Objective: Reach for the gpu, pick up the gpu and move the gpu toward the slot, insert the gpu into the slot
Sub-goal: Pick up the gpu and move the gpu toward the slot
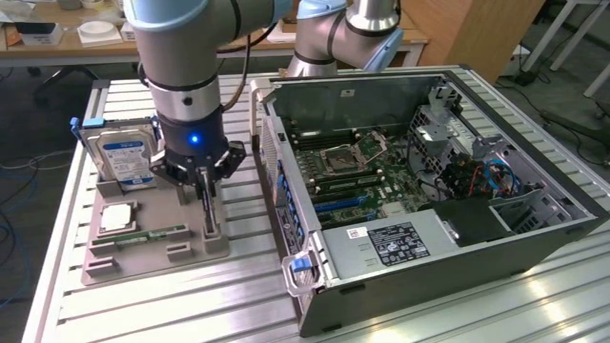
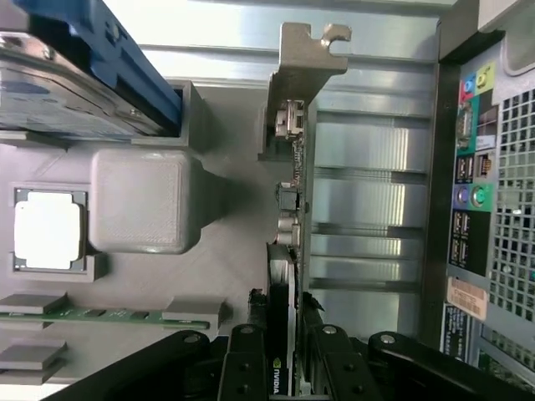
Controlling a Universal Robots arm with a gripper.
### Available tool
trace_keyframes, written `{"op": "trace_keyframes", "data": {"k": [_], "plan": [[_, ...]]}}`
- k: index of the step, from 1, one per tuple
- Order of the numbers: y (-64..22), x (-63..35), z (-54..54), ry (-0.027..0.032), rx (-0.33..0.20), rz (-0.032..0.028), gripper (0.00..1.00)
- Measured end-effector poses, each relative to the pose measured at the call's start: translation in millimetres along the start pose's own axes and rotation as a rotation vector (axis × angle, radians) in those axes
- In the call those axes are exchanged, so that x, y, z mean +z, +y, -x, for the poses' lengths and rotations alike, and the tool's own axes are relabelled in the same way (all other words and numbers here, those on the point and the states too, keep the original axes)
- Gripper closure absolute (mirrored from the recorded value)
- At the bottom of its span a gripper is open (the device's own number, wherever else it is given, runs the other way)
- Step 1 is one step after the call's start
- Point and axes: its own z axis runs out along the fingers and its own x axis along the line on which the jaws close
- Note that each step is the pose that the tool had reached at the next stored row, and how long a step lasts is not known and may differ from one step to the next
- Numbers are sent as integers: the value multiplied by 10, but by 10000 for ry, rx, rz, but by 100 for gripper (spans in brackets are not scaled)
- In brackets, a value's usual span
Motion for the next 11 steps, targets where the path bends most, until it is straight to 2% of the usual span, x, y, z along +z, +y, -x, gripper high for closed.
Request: {"op": "trace_keyframes", "data": {"k": [6,11], "plan": [[11,-263,-1,0,0,0,74],[18,-422,-1,-2,1,1,74]]}}
